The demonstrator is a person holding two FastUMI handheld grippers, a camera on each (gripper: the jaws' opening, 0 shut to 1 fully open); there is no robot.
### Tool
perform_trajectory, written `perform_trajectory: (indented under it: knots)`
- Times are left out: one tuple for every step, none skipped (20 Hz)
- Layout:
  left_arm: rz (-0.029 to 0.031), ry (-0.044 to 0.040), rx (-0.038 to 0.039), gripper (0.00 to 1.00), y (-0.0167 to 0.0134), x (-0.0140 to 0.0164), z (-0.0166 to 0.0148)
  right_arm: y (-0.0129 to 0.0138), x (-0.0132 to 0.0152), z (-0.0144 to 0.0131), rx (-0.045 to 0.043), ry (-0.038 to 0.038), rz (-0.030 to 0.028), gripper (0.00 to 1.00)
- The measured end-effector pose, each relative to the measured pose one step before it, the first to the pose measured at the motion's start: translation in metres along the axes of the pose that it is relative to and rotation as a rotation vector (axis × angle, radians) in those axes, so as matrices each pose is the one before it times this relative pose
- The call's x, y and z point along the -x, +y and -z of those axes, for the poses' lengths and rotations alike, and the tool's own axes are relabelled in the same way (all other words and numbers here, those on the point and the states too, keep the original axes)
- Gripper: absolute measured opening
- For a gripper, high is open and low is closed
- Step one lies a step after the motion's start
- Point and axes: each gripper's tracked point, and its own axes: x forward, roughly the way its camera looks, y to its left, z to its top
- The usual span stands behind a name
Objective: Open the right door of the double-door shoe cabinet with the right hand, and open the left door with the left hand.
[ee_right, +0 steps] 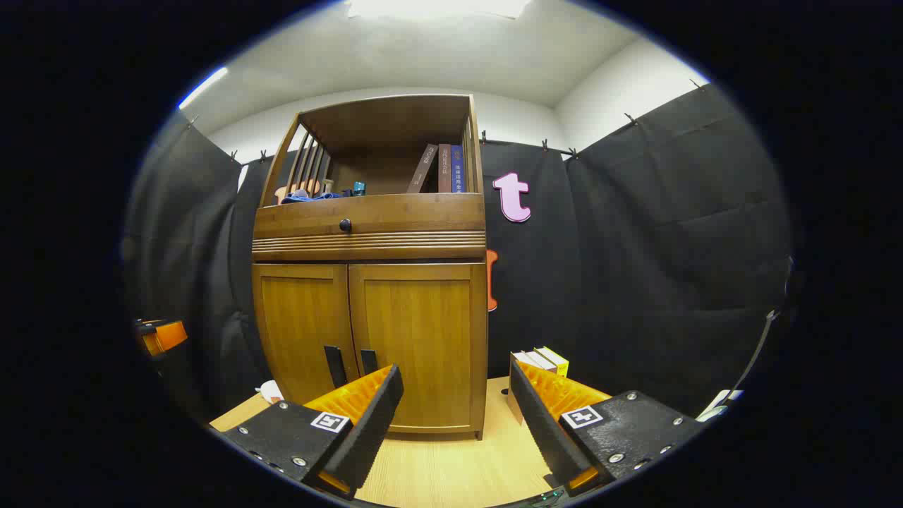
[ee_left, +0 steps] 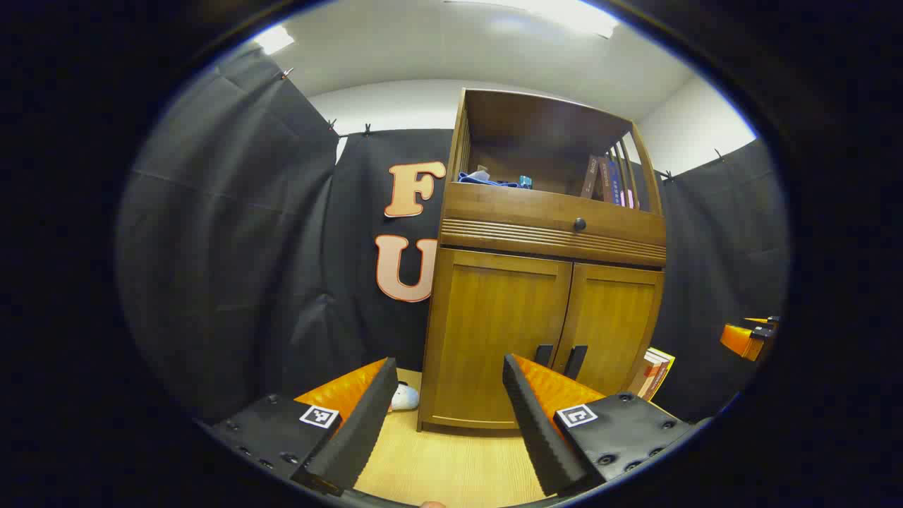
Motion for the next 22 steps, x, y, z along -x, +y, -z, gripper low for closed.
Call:
perform_trajectory:
  knots:
    - [-0.00131, -0.00461, -0.00428, 0.92, 0.00150, -0.00102, -0.00269, 0.00082, 0.00128, -0.00055, -0.00176, -0.00023, -0.00270, 0.98]
    - [0.00047, -0.00284, -0.00683, 0.92, -0.00029, -0.00067, -0.00136, 0.00167, 0.00174, -0.00162, -0.00185, -0.00099, -0.00417, 0.98]
    - [-0.00261, -0.00133, -0.00721, 0.92, 0.00106, 0.00047, 0.00067, 0.00056, 0.00156, -0.00054, 0.00068, -0.00187, -0.00105, 0.98]
    - [-0.00347, -0.00089, -0.00453, 0.92, 0.00251, -0.00119, -0.00104, -0.00065, 0.00048, -0.00142, 0.00501, -0.00109, 0.00059, 0.94]
    - [0.00003, 0.00293, -0.00036, 0.93, -0.00043, -0.00018, 0.00150, 0.00026, 0.00127, 0.00068, 0.00549, 0.00099, 0.00115, 0.94]
    - [0.00247, 0.00442, 0.00436, 0.93, -0.00053, -0.00051, 0.00084, 0.00047, 0.00069, 0.00070, 0.00208, 0.00137, -0.00048, 0.94]
    - [0.00527, 0.00328, 0.00536, 0.93, -0.00092, -0.00025, 0.00024, 0.00091, 0.00096, 0.00093, -0.00044, 0.00284, -0.00063, 0.94]
    - [0.00508, 0.00566, 0.00292, 0.93, -0.00144, 0.00008, 0.00133, 0.00067, 0.00064, 0.00039, -0.00024, 0.00289, 0.00063, 0.94]
    - [0.00341, 0.00411, -0.00292, 0.93, 0.00104, -0.00099, 0.00212, 0.00058, -0.00019, 0.00020, 0.00165, 0.00142, -0.00013, 0.94]
    - [-0.00025, 0.00208, -0.00742, 0.93, 0.00140, -0.00084, 0.00026, 0.00008, 0.00076, -0.00061, 0.00174, -0.00012, 0.00088, 0.98]
    - [0.00117, -0.00094, -0.00597, 0.93, 0.00104, -0.00072, -0.00047, 0.00085, 0.00078, -0.00236, 0.00240, -0.00892, -0.00279, 0.94]
    - [0.00211, 0.00135, -0.00226, 0.92, 0.00143, 0.00004, -0.00076, 0.00113, 0.00072, -0.00248, 0.00254, -0.00667, 0.00054, 0.94]
    - [0.00236, 0.00246, 0.00148, 0.92, 0.00194, 0.00083, 0.00081, 0.00058, 0.00042, -0.00074, -0.00097, -0.00285, -0.00261, 0.94]
    - [0.00048, 0.00273, 0.00355, 0.92, 0.00152, 0.00113, -0.00048, 0.00197, -0.00013, -0.00015, -0.00468, 0.00016, -0.00310, 0.98]
    - [-0.00402, 0.00202, 0.00184, 0.93, 0.00198, 0.00110, 0.00132, 0.00094, -0.00010, 0.00103, -0.00378, 0.00441, -0.00291, 0.94]
    - [-0.00811, -0.00155, -0.00140, 0.93, 0.00358, 0.00083, -0.00036, 0.00029, -0.00022, 0.00094, -0.00108, 0.00254, -0.00027, 0.94]
    - [-0.00585, -0.00342, -0.00290, 0.93, 0.00454, 0.00001, -0.00150, 0.00033, 0.00050, 0.00098, 0.00254, 0.00217, 0.00029, 0.94]
    - [-0.00653, -0.00122, -0.00443, 0.93, 0.00233, 0.00177, -0.00052, 0.00101, -0.00082, 0.00029, 0.00399, 0.00269, -0.00149, 0.94]
    - [-0.00699, -0.00011, -0.00417, 0.93, 0.00260, 0.00122, 0.00070, 0.00173, -0.00127, 0.00183, 0.00388, 0.00221, -0.00186, 0.94]
    - [-0.00353, 0.00081, -0.00207, 0.93, 0.00214, 0.00058, -0.00008, 0.00125, -0.00138, 0.00116, 0.00376, 0.00401, -0.00333, 0.94]
    - [-0.00441, -0.00037, 0.00081, 0.93, 0.00158, 0.00106, 0.00000, 0.00197, -0.00158, 0.00112, 0.00334, -0.00068, 0.00216, 0.94]
    - [-0.00071, -0.00124, 0.00350, 0.92, 0.00220, -0.00017, -0.00067, 0.00058, -0.00250, 0.00108, 0.00484, 0.00002, 0.00195, 0.94]
